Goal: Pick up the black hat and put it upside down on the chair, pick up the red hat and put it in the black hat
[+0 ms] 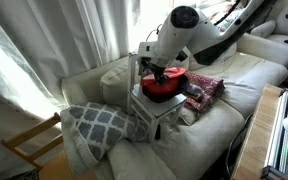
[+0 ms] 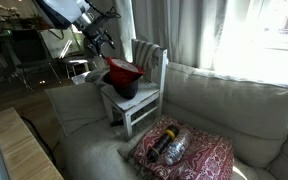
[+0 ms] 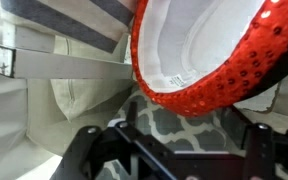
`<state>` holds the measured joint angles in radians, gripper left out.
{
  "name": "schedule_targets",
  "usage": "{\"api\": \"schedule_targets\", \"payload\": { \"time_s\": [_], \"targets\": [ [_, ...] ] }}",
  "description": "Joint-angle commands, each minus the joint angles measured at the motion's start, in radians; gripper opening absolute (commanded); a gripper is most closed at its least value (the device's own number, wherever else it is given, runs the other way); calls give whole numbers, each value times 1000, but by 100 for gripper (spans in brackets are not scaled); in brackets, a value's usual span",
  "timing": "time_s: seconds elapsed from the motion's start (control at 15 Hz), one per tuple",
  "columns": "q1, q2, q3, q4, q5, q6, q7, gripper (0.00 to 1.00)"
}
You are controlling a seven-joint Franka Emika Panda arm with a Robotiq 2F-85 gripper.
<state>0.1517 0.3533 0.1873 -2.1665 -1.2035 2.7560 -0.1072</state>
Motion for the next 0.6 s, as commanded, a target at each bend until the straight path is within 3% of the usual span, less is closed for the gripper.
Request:
{"api": "schedule_targets", "payload": {
  "time_s": [0.0,0.2,0.53],
  "targets": [
    [-11,-89,17,-24,175,-99,-150,100],
    [-8,-156,24,-6,357,-242,-230,100],
    [9,-245,12,82,595,-537,-208,100]
  ]
}}
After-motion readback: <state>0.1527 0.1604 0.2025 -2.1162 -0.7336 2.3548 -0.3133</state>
